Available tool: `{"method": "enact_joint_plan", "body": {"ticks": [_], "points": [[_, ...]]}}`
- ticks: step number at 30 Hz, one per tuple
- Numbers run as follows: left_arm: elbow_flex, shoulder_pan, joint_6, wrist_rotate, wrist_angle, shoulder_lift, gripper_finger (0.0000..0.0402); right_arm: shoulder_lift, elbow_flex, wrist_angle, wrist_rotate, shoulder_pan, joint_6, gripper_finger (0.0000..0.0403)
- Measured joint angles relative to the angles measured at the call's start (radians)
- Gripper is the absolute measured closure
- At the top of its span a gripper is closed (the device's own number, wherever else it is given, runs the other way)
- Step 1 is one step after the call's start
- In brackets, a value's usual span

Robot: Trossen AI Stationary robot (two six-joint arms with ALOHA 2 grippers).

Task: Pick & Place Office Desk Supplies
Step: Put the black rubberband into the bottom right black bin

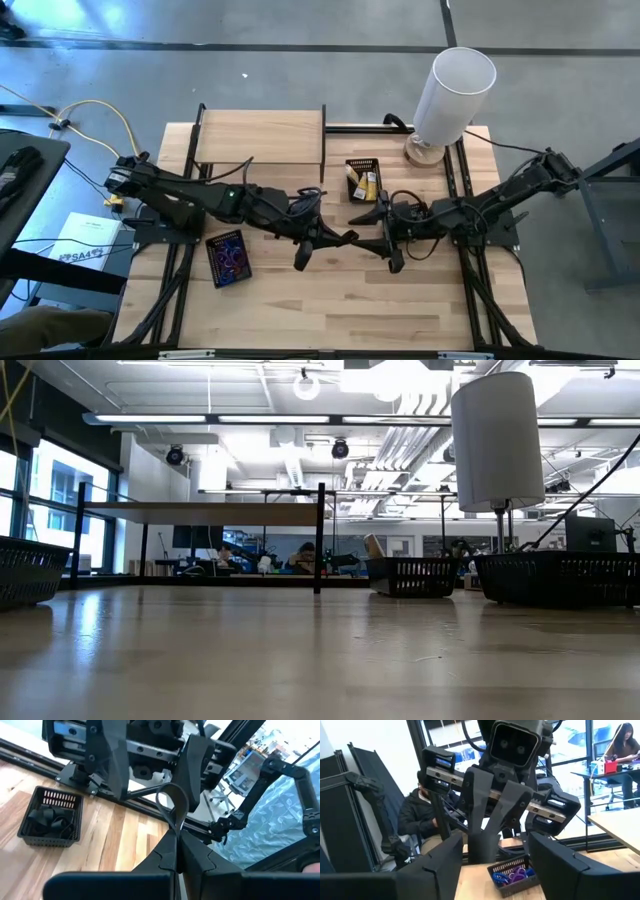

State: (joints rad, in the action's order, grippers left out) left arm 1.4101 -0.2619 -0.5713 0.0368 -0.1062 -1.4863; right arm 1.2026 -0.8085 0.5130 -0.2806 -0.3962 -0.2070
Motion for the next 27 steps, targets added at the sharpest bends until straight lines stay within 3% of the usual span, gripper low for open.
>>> {"method": "enact_joint_plan", "body": {"ticks": [6, 15, 23, 27], "points": [[0.001, 0.006, 0.0, 0.002, -0.006, -0.004, 0.04, 0.0, 0.0, -0.001, 0.018, 0.0, 0.0, 0.0252], [0.001, 0.006, 0.0, 0.002, -0.007, -0.004, 0.04, 0.0, 0.0, -0.03, 0.029, 0.0, 0.001, 0.0386], [0.001, 0.006, 0.034, 0.002, -0.007, -0.005, 0.0396, 0.0, 0.0, -0.045, 0.027, 0.0, 0.001, 0.0399], [0.001, -0.013, 0.087, 0.044, -0.006, -0.005, 0.036, 0.0, 0.0, -0.046, 0.028, 0.0, 0.001, 0.0399]]}}
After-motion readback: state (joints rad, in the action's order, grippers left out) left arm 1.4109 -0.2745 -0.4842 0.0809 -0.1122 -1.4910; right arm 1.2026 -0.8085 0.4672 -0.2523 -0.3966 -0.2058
